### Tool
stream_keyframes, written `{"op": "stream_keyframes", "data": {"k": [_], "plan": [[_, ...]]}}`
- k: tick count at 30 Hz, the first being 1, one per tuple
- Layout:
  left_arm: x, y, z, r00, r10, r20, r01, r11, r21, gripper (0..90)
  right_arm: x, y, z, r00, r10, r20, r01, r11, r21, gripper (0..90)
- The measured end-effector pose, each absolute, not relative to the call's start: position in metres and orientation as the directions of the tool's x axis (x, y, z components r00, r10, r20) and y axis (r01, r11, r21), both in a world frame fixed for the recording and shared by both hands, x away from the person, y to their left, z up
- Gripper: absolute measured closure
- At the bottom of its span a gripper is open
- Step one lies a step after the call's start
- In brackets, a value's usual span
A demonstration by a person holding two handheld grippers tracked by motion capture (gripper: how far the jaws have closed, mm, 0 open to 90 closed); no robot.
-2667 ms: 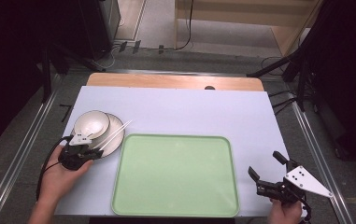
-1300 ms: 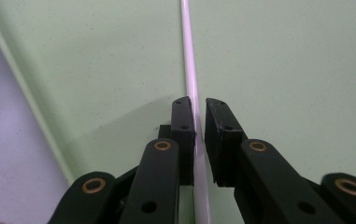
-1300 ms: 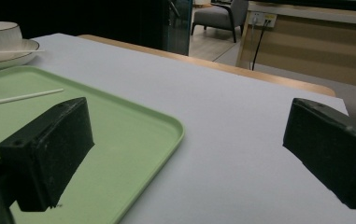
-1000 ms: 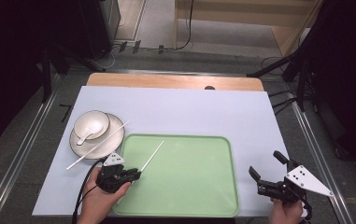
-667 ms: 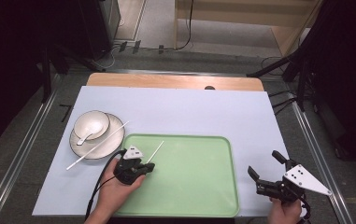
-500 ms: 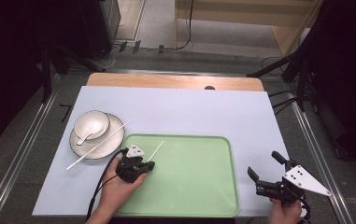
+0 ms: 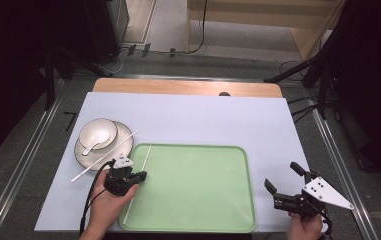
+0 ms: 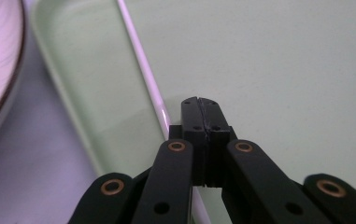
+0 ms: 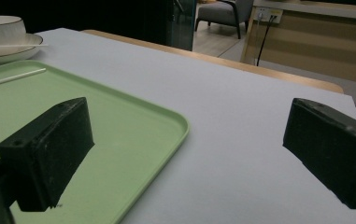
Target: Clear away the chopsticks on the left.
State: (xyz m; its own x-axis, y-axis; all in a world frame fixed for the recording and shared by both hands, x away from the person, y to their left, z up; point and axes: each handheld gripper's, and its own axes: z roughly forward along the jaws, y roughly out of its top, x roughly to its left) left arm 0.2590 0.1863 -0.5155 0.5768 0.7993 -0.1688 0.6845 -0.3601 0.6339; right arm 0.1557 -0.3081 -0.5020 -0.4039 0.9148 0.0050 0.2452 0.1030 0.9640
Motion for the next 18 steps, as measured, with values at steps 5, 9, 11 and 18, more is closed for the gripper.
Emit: {"op": "stream_keyframes", "data": {"k": [5,9,11,18], "plan": [[0.2605,0.1954,-0.5158,0.560,0.808,-0.183,0.695,-0.338,0.634,90.0,0.1559,-0.3068,-0.5018,-0.407,0.913,0.003,0.246,0.106,0.964,1.6],[0.2589,0.1925,-0.5157,0.567,0.809,-0.156,0.682,-0.354,0.640,90.0,0.1562,-0.3069,-0.5020,-0.406,0.914,0.003,0.247,0.107,0.963,1.6],[0.2592,0.1925,-0.5159,0.576,0.803,-0.155,0.676,-0.360,0.643,90.0,0.1560,-0.3066,-0.5018,-0.407,0.914,0.001,0.245,0.108,0.963,1.6],[0.2597,0.1909,-0.5151,0.608,0.781,-0.139,0.653,-0.393,0.647,79.8,0.1562,-0.3069,-0.5022,-0.409,0.913,0.001,0.247,0.109,0.963,1.6]]}}
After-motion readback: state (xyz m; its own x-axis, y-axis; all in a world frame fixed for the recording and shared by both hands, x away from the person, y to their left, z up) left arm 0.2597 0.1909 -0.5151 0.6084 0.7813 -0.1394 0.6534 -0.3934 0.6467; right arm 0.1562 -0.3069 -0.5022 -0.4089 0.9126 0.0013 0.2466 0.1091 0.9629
